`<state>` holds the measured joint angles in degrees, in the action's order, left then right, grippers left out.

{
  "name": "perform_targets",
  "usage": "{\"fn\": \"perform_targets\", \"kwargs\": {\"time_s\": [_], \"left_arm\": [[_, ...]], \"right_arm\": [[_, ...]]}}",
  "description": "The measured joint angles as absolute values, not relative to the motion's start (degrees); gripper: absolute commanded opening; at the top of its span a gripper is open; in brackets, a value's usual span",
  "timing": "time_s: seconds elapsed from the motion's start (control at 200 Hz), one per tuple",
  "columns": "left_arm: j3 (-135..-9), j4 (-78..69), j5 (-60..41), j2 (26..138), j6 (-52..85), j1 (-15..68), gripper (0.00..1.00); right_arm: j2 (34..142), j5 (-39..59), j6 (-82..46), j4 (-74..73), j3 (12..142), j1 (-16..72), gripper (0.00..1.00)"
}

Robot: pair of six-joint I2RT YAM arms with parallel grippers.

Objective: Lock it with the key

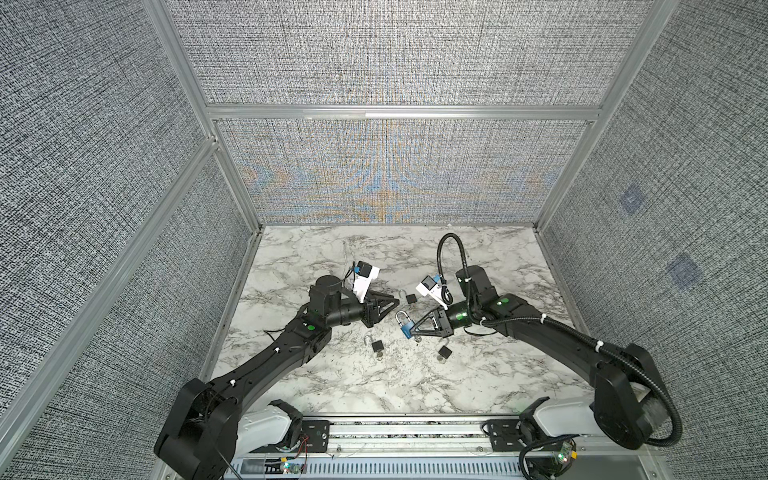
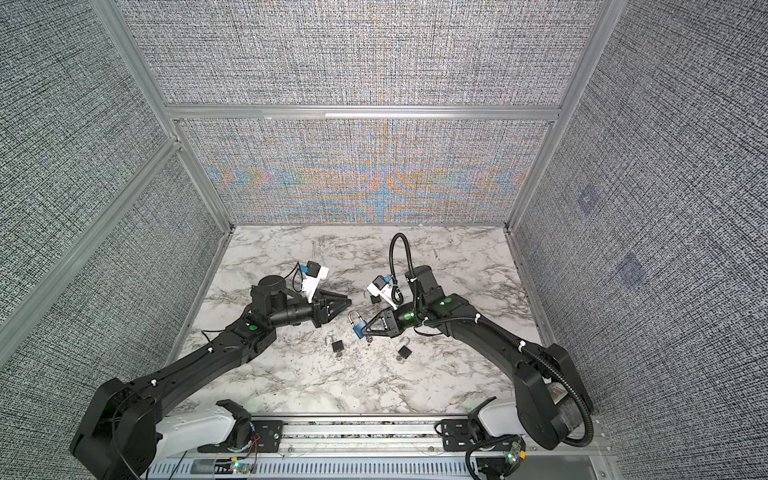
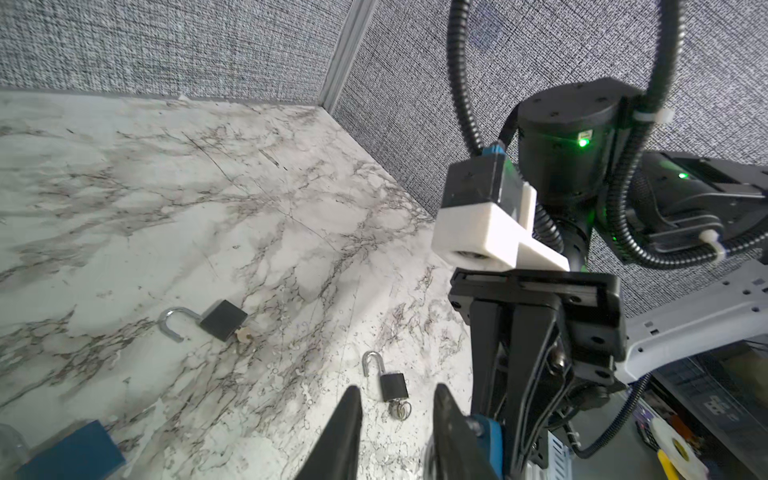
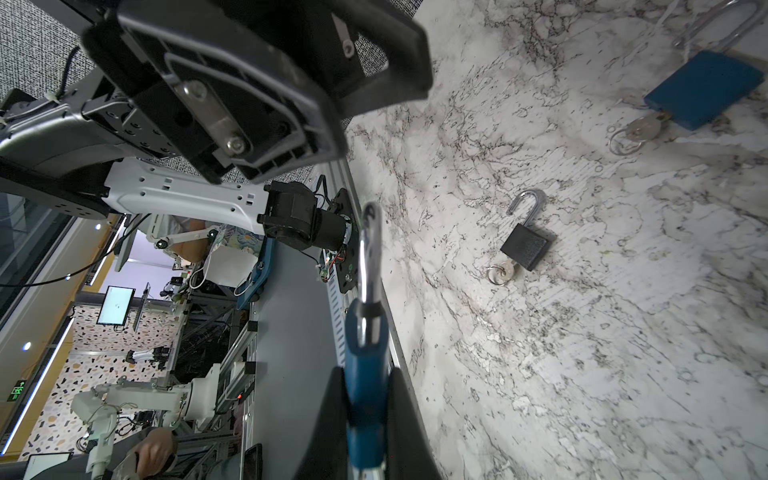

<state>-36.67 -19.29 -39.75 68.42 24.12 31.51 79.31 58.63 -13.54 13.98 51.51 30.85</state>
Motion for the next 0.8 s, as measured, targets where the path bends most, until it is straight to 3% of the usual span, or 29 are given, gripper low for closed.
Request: {"fn": "perform_targets", "kwargs": {"time_s": [0.34, 0.8], "left_arm": [[-36.86, -20.10, -45.47, 71.66, 26.63, 31.46, 0.32], [-37.71, -24.27, -51.62, 76.31, 28.75, 31.46, 0.23]], "right_arm": [[81.60, 59.55, -12.69, 14.37, 51.66, 30.06, 0.00], [82.32, 59.99, -12.29, 14.76, 52.07, 30.04, 0.00]]}}
